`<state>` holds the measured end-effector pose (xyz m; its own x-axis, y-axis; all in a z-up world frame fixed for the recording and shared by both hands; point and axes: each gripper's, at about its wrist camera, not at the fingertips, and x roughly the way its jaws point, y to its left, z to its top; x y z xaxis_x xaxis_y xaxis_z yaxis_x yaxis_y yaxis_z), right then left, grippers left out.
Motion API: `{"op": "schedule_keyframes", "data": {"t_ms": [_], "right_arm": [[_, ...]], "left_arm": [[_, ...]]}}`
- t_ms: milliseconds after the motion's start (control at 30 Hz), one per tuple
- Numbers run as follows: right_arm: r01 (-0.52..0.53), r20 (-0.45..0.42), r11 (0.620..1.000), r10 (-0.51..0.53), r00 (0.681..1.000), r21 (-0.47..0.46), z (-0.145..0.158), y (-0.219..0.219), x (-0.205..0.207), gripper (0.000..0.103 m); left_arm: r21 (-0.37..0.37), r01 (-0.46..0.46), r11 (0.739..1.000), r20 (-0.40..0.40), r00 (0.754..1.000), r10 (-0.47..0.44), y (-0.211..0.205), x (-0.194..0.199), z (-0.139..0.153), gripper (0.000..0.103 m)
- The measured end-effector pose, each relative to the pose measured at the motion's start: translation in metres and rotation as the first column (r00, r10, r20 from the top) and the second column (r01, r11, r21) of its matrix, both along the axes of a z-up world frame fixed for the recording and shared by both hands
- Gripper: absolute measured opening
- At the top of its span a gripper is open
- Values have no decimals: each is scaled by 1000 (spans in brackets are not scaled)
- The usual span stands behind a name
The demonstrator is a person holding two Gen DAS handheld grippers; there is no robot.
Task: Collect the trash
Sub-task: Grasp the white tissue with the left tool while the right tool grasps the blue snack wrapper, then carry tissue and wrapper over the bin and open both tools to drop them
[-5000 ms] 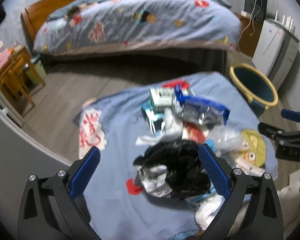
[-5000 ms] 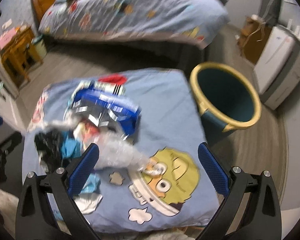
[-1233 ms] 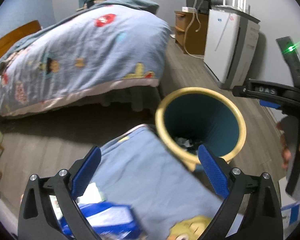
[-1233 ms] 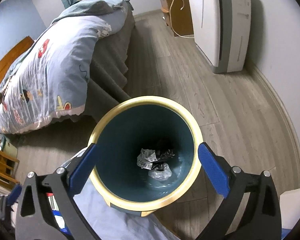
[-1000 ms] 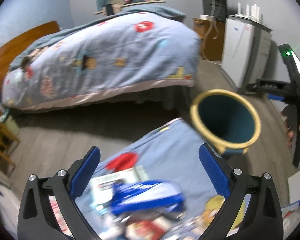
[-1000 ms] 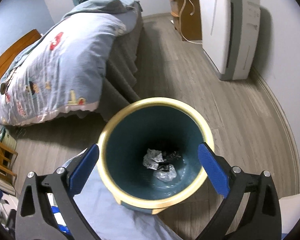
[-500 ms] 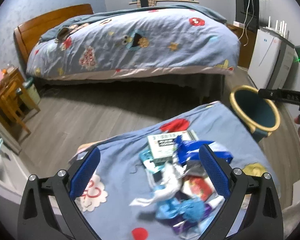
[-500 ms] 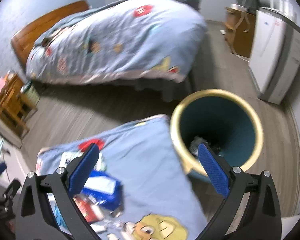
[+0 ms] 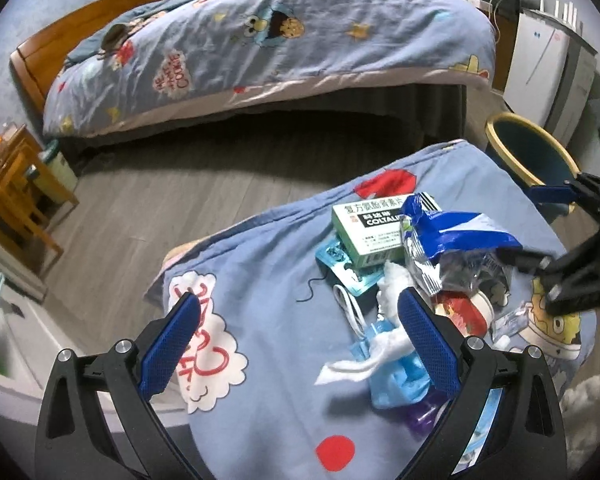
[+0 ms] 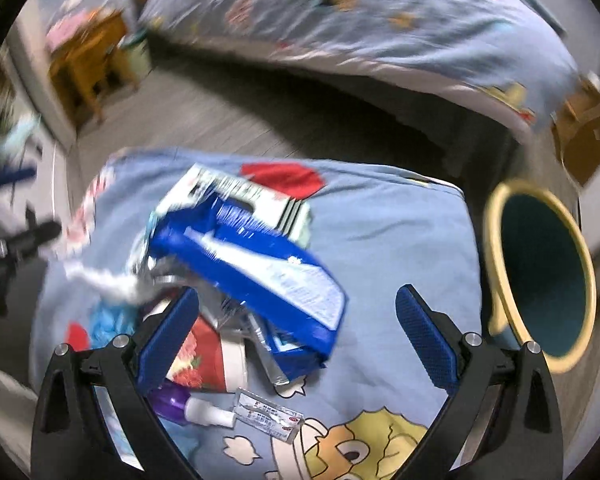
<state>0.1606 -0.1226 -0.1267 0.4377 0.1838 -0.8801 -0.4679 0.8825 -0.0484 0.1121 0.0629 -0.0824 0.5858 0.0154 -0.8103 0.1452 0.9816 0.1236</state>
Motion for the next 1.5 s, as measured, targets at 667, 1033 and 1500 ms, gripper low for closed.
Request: {"op": "schedule_keyframes", "data": {"t_ms": [667,1033,1500], "right_arm": [[-46,-81,998,50,995,43,20,-5,8,5],[13,-43,998,-11,999,60,43,-22,15,5],[48,-35,993,-44,998,107,59,-37,19,5]], "left_arm": [[-12,121,993,-119,985,-122,-41,10,-39,96],[-65,39,997,-224,973,-53,-32,27,-67,64],[-78,74,994,-156,984,-86,-43,26,-40,29]]}}
